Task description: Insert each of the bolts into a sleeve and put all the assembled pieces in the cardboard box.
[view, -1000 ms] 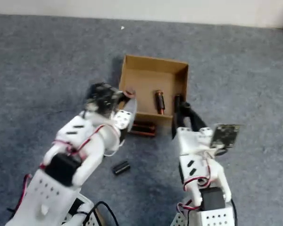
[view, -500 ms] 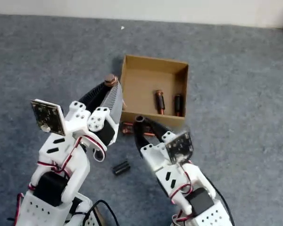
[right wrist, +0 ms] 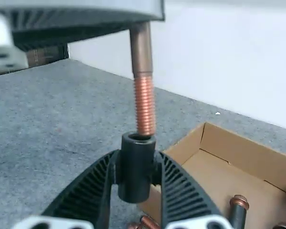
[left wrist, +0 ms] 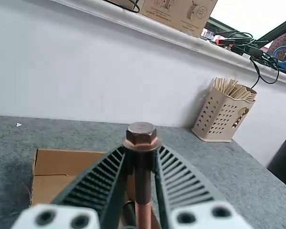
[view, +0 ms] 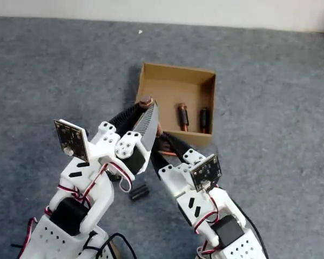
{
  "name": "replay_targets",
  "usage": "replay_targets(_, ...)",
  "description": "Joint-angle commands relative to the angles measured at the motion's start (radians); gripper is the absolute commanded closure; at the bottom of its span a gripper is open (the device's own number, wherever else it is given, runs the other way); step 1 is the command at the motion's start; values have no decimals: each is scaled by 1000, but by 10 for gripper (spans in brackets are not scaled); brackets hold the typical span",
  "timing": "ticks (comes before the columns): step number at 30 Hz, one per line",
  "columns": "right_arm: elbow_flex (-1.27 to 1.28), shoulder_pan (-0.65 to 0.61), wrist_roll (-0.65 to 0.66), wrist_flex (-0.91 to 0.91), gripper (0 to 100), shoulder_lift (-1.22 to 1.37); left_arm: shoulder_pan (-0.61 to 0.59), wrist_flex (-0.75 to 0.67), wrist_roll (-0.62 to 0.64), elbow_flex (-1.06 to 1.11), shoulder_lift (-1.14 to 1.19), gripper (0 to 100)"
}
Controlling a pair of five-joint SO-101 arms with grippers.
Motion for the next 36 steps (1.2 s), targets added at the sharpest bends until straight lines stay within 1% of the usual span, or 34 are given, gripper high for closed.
replay_targets(1, 61, -2, 9, -38, 993, -2, 21, -28, -20, 10, -15, 994)
replay_targets(3, 61, 19, 9, -39, 993, -2, 22, -28, -54, 21, -15, 994)
replay_targets(5, 59, 36, 9, -39, 993, -2, 22, -28, -60, 41, -16, 994)
replay_targets(13, 59, 41, 9, -39, 993, -2, 30, -28, -109, 99, -16, 994)
replay_targets(16, 61, 42, 9, -39, 993, -2, 31, -28, -193, 119, -16, 994)
replay_targets(20, 62, 42, 9, -39, 993, -2, 30, -17, -356, 127, -16, 977)
replay_targets(22, 62, 42, 9, -39, 993, -2, 30, 44, -393, 120, -16, 928)
replay_targets(24, 62, 42, 9, -38, 993, -2, 30, 110, -381, 114, -16, 865)
replay_targets(27, 67, 44, 5, -36, 993, -2, 21, 204, -348, 79, -16, 804)
replay_targets(32, 99, 44, 3, -33, 993, -2, 16, 356, -344, -22, -16, 796)
replay_targets(36, 99, 44, 3, -30, 993, -1, -67, 394, -344, -82, -16, 796)
